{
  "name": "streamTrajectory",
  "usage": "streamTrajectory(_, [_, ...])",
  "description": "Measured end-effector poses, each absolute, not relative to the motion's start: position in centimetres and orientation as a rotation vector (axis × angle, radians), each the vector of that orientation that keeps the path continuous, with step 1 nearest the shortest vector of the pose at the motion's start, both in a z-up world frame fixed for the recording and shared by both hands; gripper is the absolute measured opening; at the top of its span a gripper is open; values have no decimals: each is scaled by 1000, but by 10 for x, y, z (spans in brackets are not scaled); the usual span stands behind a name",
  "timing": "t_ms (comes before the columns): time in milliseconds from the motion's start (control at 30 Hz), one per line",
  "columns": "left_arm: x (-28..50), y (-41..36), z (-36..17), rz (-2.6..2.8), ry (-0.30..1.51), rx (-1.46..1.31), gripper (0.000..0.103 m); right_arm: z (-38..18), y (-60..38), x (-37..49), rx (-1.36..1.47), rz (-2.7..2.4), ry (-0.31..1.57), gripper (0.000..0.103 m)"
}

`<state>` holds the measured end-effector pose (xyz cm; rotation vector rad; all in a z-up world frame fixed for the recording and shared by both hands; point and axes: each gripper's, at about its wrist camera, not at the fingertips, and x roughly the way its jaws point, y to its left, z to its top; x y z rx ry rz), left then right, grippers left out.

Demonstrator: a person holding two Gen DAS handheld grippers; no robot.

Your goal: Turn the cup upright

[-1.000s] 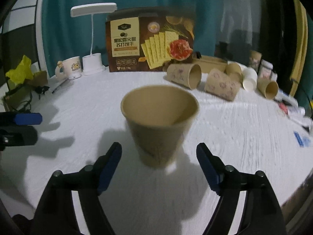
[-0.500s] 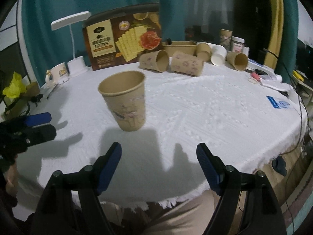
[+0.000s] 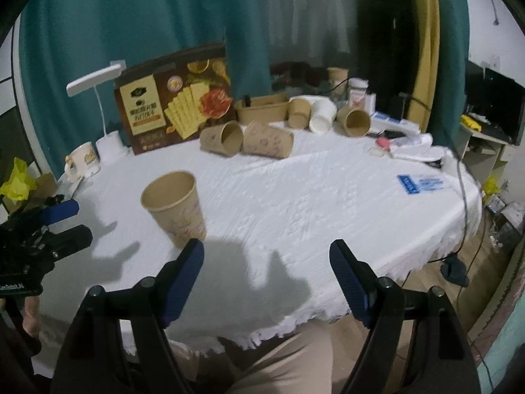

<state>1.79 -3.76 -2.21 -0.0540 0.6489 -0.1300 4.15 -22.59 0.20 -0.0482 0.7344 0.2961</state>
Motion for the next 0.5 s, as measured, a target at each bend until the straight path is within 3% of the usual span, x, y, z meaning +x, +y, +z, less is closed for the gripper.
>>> streamTrajectory(500, [5, -39, 49, -84, 480, -65, 91, 89, -227, 25, -72, 303, 533, 80])
